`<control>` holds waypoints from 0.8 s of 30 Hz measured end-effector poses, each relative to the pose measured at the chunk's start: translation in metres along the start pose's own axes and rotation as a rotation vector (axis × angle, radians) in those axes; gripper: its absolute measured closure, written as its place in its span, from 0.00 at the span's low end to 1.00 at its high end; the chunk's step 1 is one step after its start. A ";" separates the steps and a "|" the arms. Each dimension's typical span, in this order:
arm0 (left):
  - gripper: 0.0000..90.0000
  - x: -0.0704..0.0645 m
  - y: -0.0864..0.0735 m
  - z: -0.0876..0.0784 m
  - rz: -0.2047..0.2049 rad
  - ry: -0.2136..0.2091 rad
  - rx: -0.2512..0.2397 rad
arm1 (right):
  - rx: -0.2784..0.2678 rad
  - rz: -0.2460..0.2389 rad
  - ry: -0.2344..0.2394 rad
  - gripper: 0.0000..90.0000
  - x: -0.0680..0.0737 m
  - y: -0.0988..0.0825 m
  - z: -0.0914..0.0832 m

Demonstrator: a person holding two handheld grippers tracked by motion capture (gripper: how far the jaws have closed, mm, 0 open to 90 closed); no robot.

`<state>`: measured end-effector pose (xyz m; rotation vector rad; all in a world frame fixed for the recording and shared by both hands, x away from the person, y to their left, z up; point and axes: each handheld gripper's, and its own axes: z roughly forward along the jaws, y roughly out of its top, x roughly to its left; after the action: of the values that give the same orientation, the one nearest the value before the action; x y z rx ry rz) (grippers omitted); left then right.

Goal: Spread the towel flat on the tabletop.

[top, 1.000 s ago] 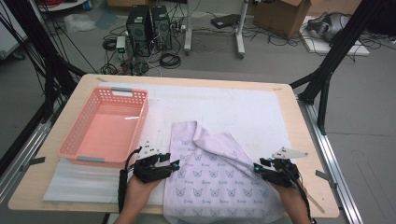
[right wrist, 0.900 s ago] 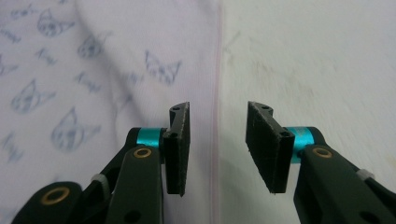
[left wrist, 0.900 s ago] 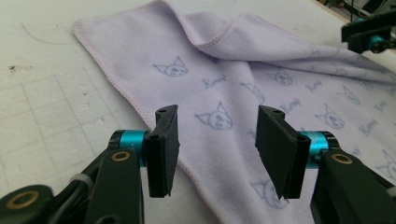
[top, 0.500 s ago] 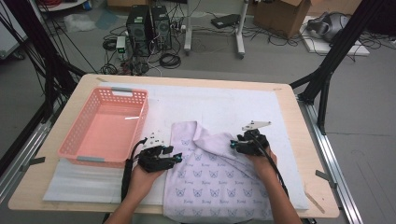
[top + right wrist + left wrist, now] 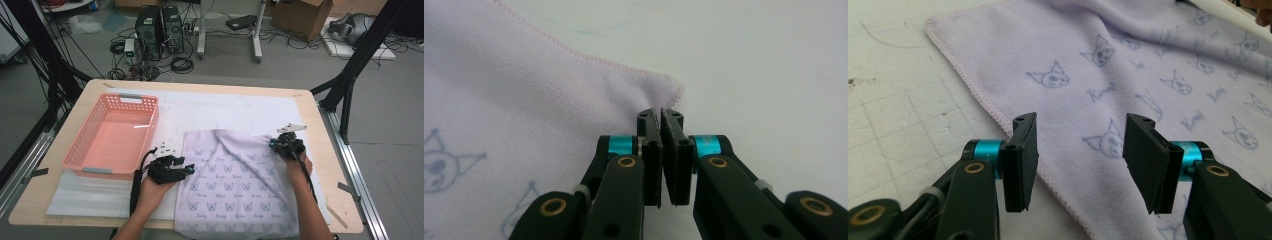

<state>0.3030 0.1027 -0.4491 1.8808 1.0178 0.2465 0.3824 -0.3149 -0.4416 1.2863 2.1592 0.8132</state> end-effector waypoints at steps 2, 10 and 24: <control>0.53 0.001 0.000 0.002 0.000 0.004 0.007 | 0.007 0.025 -0.054 0.97 -0.013 -0.004 -0.002; 0.55 0.007 0.004 0.007 -0.013 0.037 0.009 | -0.016 0.092 -0.090 0.88 -0.033 -0.011 -0.009; 0.56 0.011 0.035 0.042 0.035 0.121 -0.009 | -0.077 0.071 0.132 0.64 -0.025 -0.041 -0.061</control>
<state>0.3524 0.0769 -0.4453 1.8957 1.0639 0.3891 0.3276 -0.3669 -0.4257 1.3097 2.1702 1.0264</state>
